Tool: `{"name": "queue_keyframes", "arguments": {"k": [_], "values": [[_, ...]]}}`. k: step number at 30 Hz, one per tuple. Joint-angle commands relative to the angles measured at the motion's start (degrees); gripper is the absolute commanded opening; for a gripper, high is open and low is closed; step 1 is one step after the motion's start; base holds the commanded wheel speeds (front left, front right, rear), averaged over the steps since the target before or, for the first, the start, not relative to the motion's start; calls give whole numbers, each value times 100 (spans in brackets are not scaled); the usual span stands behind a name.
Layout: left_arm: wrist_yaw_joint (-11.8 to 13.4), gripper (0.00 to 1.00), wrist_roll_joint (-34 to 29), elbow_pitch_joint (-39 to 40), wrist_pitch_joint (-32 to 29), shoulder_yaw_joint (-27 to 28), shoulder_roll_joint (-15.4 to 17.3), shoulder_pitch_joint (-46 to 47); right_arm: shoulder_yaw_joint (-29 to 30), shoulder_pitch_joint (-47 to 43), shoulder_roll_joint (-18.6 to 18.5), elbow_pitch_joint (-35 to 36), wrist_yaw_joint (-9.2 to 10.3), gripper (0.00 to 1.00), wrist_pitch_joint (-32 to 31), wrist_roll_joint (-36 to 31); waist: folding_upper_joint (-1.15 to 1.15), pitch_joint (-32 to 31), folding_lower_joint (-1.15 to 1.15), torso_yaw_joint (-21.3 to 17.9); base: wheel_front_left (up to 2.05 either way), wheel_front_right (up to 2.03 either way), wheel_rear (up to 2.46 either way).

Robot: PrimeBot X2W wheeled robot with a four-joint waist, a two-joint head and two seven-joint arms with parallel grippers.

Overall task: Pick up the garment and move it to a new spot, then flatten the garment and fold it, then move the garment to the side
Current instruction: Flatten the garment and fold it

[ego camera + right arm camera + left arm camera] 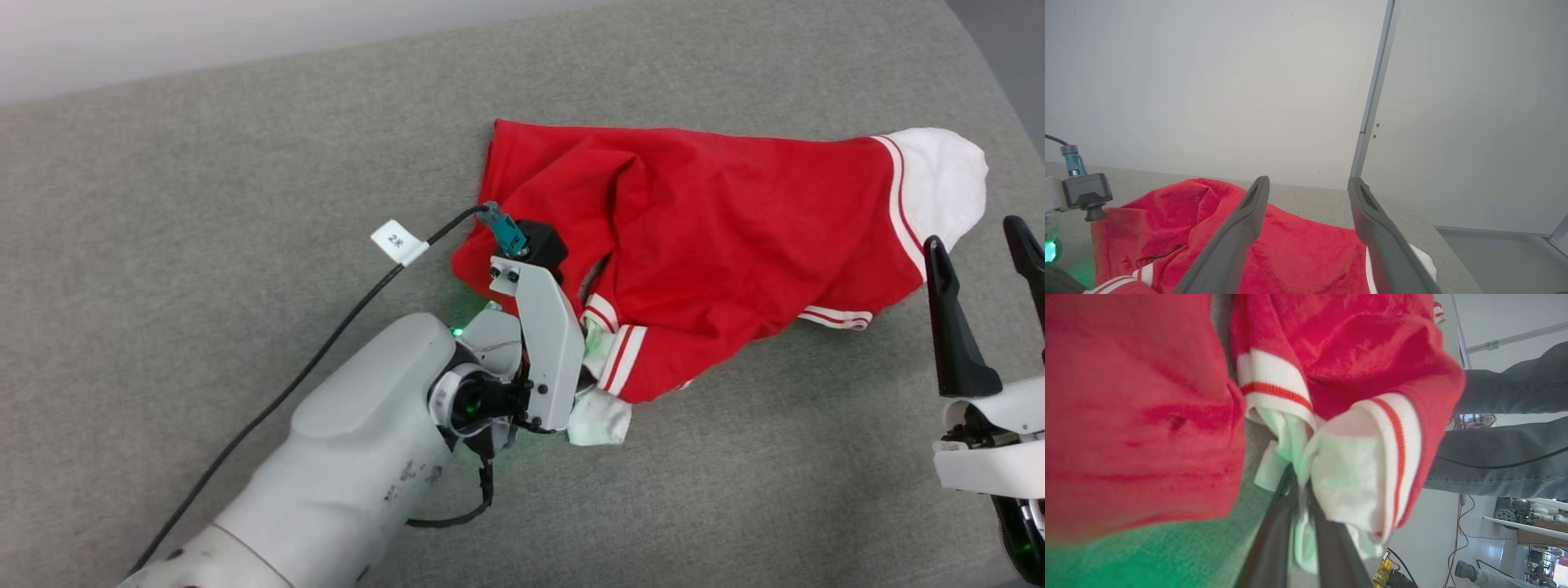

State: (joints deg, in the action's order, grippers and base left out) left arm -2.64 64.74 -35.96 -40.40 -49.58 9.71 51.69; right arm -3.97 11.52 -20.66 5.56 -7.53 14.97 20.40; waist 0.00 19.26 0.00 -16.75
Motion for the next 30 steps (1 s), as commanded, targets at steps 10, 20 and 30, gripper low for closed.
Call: {"name": "queue_keyframes", "arguments": {"k": [10, 20, 30], "values": [[-324, 0, -486, 522, 387, 67, 1146, 335, 189, -281, -46, -11, 8, 100, 28, -75, 0, -186, 0, 573, 0, 0, 0], [-201, 0, -1557, 864, 692, -129, 2536, 528, 49, -132, -175, -38, 8, 100, 28, -91, 0, -242, 0, 960, 0, 0, 0], [-119, 0, -1617, 126, 931, -200, 2700, 165, -27, -121, -278, -108, 8, 100, 28, -28, 0, -137, 0, 953, 0, 0, 0]]}}
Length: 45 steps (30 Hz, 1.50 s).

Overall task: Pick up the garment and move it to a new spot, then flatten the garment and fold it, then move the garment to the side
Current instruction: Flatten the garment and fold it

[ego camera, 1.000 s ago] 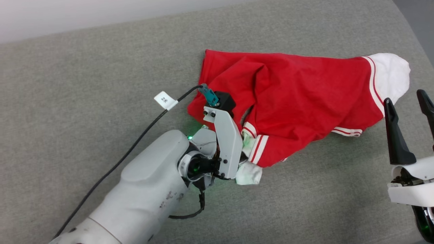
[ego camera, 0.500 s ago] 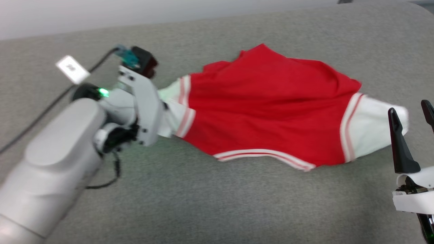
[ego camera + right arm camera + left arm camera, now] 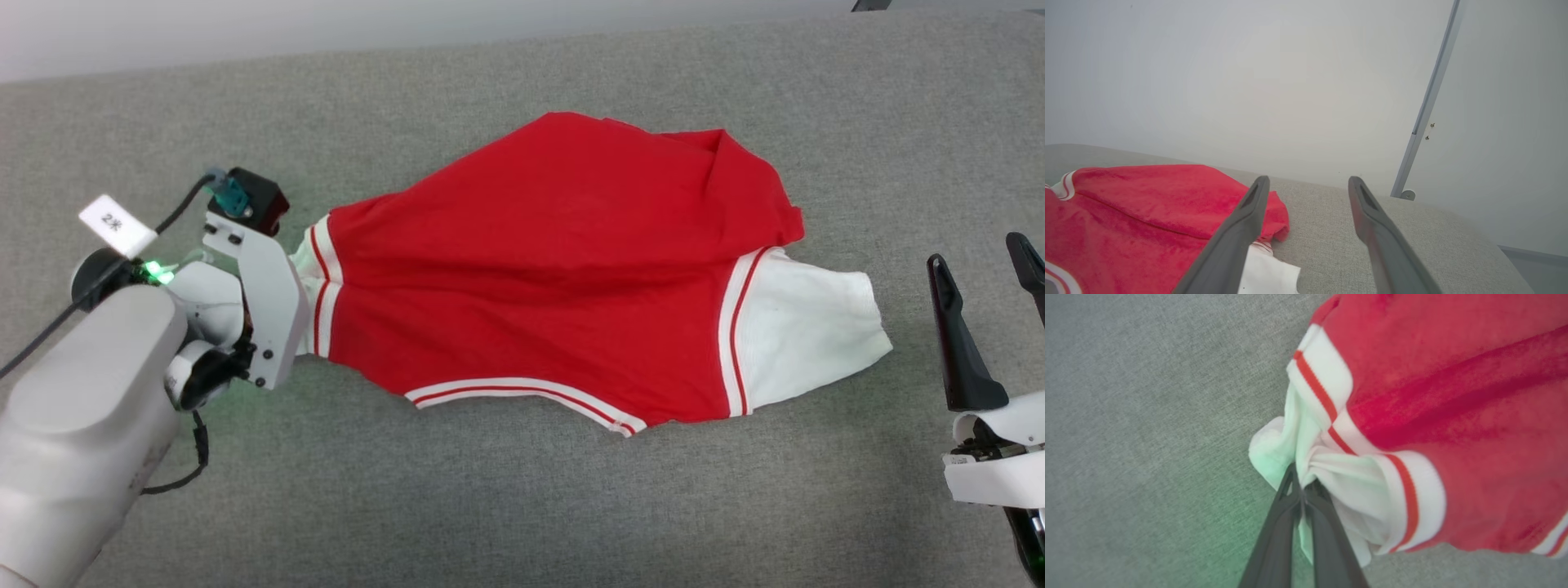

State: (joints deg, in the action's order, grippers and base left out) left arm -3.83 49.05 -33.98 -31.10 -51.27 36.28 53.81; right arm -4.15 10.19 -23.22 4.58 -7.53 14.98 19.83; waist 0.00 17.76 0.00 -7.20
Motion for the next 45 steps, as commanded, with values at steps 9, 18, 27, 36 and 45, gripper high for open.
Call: {"name": "queue_keyframes", "arguments": {"k": [9, 18, 27, 36, 45], "values": [[-71, 100, 7, -216, 710, 151, 5, -48, -348, 146, -232, -152, 8, 100, -55, -5, 0, -41, 0, 99, 0, 0, 0], [140, 100, 226, 685, 1838, 527, 178, -725, -857, 229, -682, -336, 8, 100, -382, 38, 0, -339, 0, 411, 0, 0, 0], [806, 100, 119, 1965, 3530, 870, 278, -2034, -1706, 379, -1554, -239, 8, 100, -965, 320, 0, -476, 0, 700, 0, 0, 0], [1444, 100, -378, 2816, 4627, 1561, -278, -3284, -3217, 763, -3156, 297, 9, 100, -2196, 929, 0, -387, 0, 996, 0, 0, 0], [1111, 100, -1947, 3270, 4622, 2980, -1459, -4375, -4715, 1623, -4219, 272, 8, 100, -2853, 1284, 0, -158, 0, 1407, 0, 0, 0]]}}
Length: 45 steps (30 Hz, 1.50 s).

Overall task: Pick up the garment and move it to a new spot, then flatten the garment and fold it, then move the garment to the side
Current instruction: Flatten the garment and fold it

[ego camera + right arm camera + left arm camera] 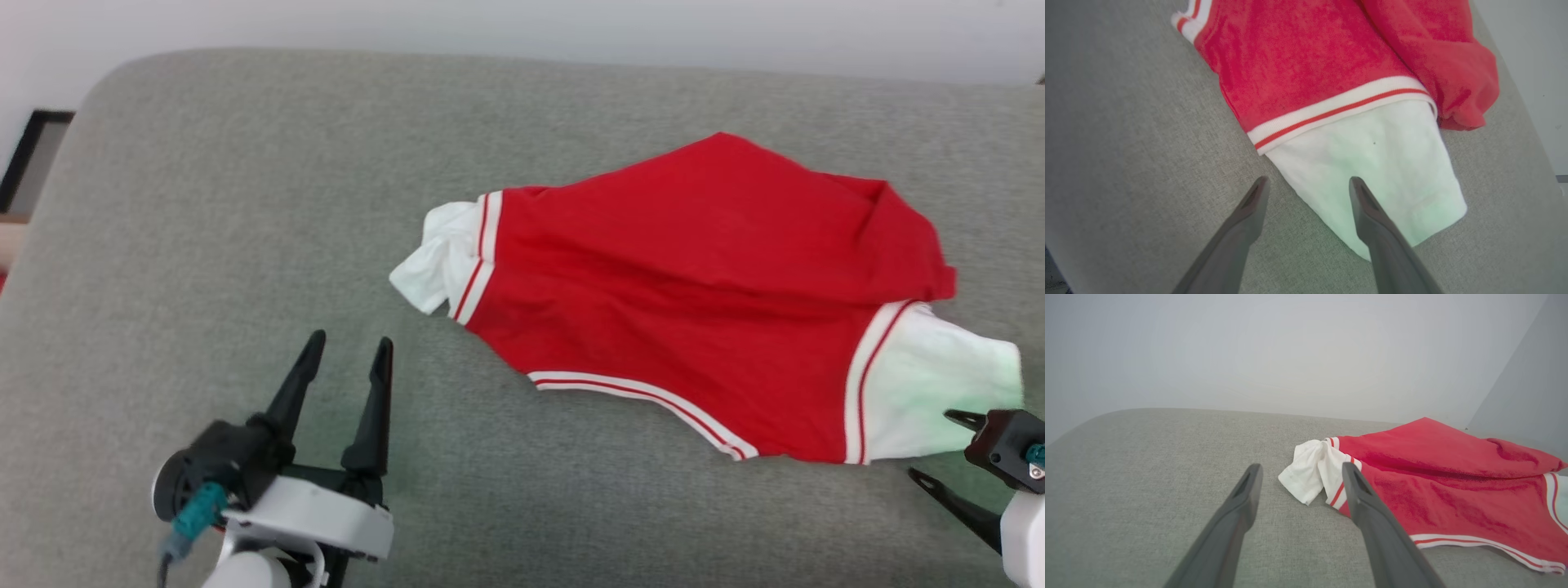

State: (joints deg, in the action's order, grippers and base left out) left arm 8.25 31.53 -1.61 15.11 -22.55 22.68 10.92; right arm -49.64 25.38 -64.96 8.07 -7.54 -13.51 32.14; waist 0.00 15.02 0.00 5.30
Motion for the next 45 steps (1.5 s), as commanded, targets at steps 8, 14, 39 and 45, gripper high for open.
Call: {"name": "queue_keyframes", "arguments": {"k": [8, 14, 39, 45], "values": [[-688, 100, -999, -51, 1, 928, -761, -411, -1330, 755, 46, -919, 10, 100, 221, 139, 0, 277, 0, 407, 0, 0, 0], [-1045, 100, -1348, -87, 1, 1407, -1079, -494, -1764, 1216, 331, -1600, 57, 100, 453, 200, 0, 341, 0, 365, 0, 0, 0], [-1563, 100, 281, -825, -2250, -2595, 2091, 3165, -2355, 1987, 999, -2205, 50, 0, 837, 330, 0, 535, 0, -178, 0, 0, 0], [-1564, 100, 1084, -1314, -2515, -4023, 2378, 4532, -2402, 2134, 1076, -2162, 50, 0, 788, 277, 0, 682, 0, -298, 0, 0, 0]]}}
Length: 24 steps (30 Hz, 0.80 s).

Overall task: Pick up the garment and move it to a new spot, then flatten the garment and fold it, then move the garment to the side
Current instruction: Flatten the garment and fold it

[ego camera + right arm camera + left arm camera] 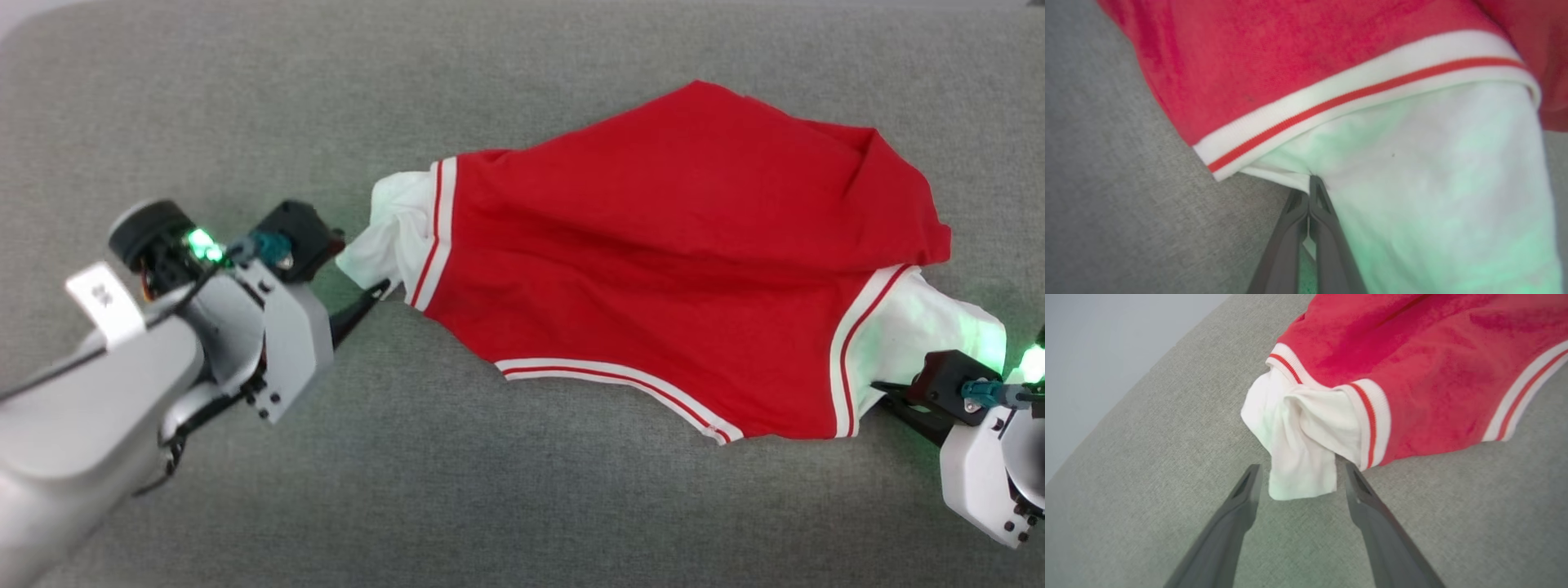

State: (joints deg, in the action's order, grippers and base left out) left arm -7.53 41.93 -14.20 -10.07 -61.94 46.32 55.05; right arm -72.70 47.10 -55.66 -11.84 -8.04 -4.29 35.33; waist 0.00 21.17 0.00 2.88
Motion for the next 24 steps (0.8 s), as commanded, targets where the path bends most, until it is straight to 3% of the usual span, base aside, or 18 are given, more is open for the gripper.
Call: {"name": "queue_keyframes", "arguments": {"k": [1, 6, 12, 13, 14, 16, 18, 24], "values": [[13, 100, 132, -148, 13, -301, 11, 296, -99, -30, 151, -163, 100, 0, -145, -49, 0, 88, 0, -68, 0, 0, 0], [13, 100, 454, -541, 13, -1055, -107, 970, -115, 76, 159, -146, 103, 0, -177, -77, 0, 196, 0, -118, 0, 0, 0], [12, 96, 439, -533, -321, -1148, -276, 889, -123, 121, 188, -129, 107, 0, -242, -118, 0, 302, 0, -160, 0, 0, 0], [12, 88, 411, -497, -403, -1142, -266, 864, -124, 127, 197, -130, 107, 0, -251, -118, 0, 313, 0, -167, 0, 0, 0], [12, 51, 396, -471, -457, -1140, -258, 833, -125, 135, 204, -129, 107, 0, -253, -122, 0, 323, 0, -172, 0, 0, 0], [13, 35, 397, -446, -491, -1150, -258, 786, -126, 149, 213, -139, 107, 0, -244, -122, 0, 328, 0, -175, 0, 0, 0], [12, 0, 401, -450, -494, -1152, -254, 762, -124, 170, 222, -159, 108, 0, -207, -100, 0, 322, 0, -177, 0, 0, 0], [13, 0, 753, -607, -109, -1142, -206, 832, 177, 285, 152, -193, 117, 0, 275, 231, 0, 208, 0, -189, 0, 0, 0]]}}
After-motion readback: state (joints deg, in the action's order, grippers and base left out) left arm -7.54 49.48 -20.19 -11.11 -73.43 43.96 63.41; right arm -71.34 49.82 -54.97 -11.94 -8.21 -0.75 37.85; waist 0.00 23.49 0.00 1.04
